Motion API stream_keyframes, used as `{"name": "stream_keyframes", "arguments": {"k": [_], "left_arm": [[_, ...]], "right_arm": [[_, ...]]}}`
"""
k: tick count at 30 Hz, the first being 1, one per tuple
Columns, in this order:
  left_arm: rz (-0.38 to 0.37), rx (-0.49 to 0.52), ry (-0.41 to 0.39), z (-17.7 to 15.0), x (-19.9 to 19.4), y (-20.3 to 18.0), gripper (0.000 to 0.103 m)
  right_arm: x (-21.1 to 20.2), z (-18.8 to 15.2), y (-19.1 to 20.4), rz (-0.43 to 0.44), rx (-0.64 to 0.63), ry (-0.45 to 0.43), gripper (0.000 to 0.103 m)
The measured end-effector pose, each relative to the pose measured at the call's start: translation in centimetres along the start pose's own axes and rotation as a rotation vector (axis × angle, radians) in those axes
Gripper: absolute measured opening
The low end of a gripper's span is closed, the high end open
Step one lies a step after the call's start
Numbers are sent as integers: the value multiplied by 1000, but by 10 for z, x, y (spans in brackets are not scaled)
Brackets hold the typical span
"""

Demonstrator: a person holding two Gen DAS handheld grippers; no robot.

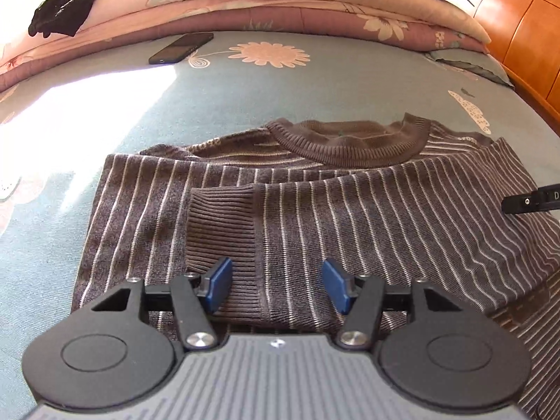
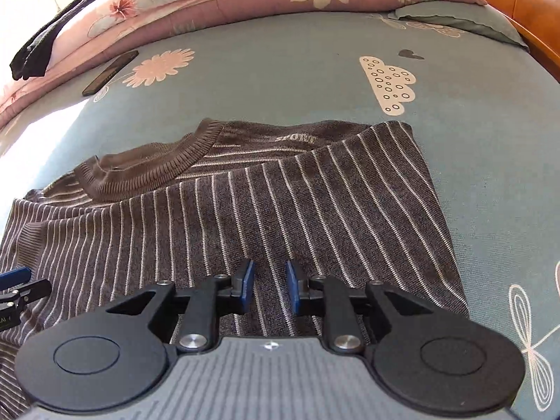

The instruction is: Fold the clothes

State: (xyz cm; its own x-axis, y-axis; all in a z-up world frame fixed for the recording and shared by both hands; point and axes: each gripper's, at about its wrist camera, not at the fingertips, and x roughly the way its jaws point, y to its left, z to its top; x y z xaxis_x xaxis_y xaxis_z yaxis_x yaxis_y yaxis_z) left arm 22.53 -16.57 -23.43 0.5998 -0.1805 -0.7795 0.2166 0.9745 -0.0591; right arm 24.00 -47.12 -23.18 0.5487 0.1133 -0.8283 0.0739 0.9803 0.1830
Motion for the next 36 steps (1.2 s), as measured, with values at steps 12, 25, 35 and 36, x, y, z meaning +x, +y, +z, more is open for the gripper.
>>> {"name": "stream_keyframes", "arguments": {"k": [12, 25, 35, 36], "left_arm": [[-50, 100, 73, -30, 4, -46, 65], [-125, 109, 114, -45, -52, -49, 66], [-292, 258, 284, -110, -86, -58, 66], [-313, 280, 298, -117, -89, -58, 66]], "right_arm": [[-16, -39, -43, -126, 63, 24, 35], [-75, -77, -47, -79, 126, 14, 36], [-112, -157, -37, -110, 219, 131, 37], [-114, -169, -34, -127, 232, 138, 37]]}}
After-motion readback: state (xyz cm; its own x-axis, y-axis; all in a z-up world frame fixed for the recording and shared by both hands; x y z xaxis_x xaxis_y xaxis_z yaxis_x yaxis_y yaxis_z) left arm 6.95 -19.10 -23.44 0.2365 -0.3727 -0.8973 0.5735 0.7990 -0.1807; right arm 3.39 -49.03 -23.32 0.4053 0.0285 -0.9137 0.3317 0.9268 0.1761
